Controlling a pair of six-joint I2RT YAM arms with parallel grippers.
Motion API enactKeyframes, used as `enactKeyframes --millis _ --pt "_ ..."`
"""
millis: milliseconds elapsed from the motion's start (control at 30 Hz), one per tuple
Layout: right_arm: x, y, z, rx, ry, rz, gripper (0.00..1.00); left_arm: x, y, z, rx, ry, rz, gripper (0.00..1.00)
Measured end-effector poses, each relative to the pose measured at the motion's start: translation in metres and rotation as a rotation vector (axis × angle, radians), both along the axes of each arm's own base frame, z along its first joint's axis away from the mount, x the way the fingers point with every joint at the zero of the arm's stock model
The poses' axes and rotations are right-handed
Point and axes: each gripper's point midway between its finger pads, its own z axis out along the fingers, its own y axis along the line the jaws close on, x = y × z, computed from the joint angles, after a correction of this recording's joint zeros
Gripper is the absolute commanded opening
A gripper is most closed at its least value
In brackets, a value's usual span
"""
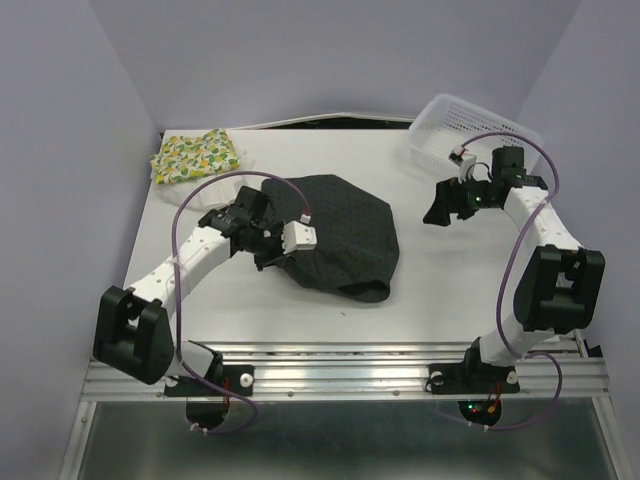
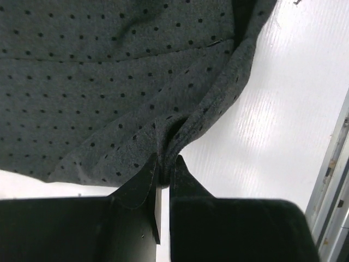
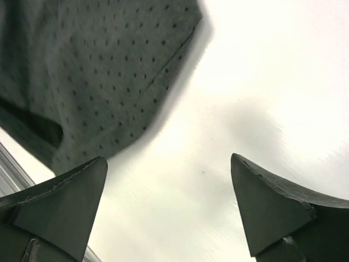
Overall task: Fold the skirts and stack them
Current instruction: Flatten the skirt out
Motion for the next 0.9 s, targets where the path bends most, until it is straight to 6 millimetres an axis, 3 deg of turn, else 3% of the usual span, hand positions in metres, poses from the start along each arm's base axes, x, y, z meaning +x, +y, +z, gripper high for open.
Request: enactKeyframes --millis 167,300,367,533,700,900 --pt "-0.029 0.001 -0.01 -0.132 -0.2 0.297 0.98 0.008 -0.003 -0.018 -0.006 0.122 0.029 0.0" --pt "-0.083 0.013 -0.028 -0.217 -0.385 0.524 0.95 0.015 -0.002 -0.025 -0.018 0.18 0.054 0.0" --pt "-0.094 0.028 -0.032 -0.247 -0.458 0.625 0.93 0.019 0.0 -0.028 -0.026 0.219 0.072 0.0" --pt "-0.107 0.078 -0.053 -0.31 -0.675 0.899 0.91 0.03 -0.002 -0.026 -0.057 0.273 0.1 0.0" --pt "-0.127 0.104 -0.084 -0.361 -0.807 1.062 0.89 0.029 -0.003 -0.024 -0.069 0.295 0.108 0.0" --pt "-0.112 0.129 -0.084 -0.425 -0.984 1.177 0.86 0.027 -0.003 -0.025 -0.073 0.312 0.116 0.0"
